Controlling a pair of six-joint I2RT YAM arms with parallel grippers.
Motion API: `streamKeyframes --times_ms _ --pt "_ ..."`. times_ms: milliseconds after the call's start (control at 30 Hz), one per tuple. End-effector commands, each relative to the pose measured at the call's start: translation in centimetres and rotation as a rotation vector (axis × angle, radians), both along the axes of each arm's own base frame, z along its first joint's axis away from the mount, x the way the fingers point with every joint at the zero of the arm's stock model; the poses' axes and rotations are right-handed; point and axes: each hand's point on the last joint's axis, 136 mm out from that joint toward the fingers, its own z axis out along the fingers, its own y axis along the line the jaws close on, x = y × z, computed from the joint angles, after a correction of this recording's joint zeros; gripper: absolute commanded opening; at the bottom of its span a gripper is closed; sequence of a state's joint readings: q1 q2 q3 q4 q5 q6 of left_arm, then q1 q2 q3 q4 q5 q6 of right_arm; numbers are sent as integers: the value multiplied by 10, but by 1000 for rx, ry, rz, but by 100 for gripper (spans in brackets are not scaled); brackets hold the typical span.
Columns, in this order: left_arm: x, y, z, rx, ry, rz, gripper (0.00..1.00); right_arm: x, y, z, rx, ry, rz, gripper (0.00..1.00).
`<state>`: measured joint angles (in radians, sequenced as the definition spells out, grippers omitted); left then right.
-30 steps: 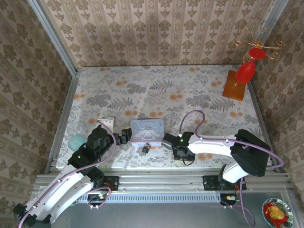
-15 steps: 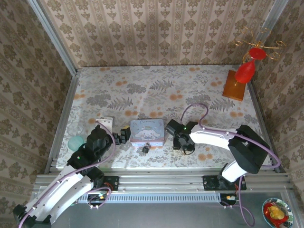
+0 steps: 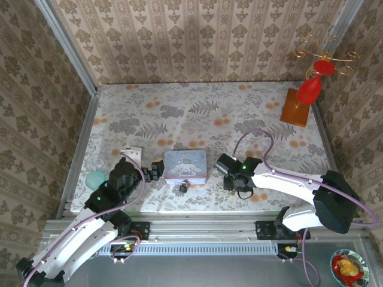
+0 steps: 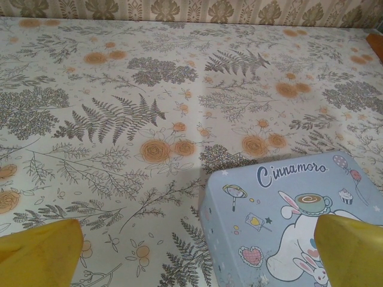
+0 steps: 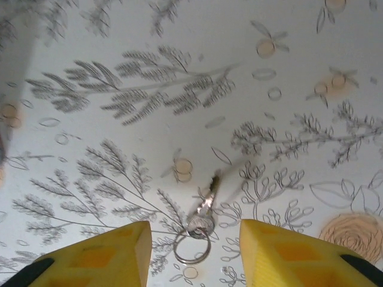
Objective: Unlock the padlock with the key
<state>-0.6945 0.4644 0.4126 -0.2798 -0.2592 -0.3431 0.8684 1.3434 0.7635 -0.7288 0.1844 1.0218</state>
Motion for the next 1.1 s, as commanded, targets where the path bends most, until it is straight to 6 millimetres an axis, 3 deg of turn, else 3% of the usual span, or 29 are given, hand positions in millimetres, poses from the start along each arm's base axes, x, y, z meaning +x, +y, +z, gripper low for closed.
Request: streamKeyframes --times_ms 0,267,733,867,1067 --pt "0 1 -2 15 -11 -1 100 -5 2 -8 69 3 -105 39" --pt "0 1 -1 15 -13 -2 100 -9 7 -22 96 35 -176 38" --pt "0 2 -1 20 -17 4 100 -23 0 -37 -48 59 -193 36" --pt "0 2 -1 22 -16 4 100 -25 2 -44 -51 71 -198 30" --pt "0 2 -1 20 -16 4 100 -22 0 -37 -66 42 -195 24"
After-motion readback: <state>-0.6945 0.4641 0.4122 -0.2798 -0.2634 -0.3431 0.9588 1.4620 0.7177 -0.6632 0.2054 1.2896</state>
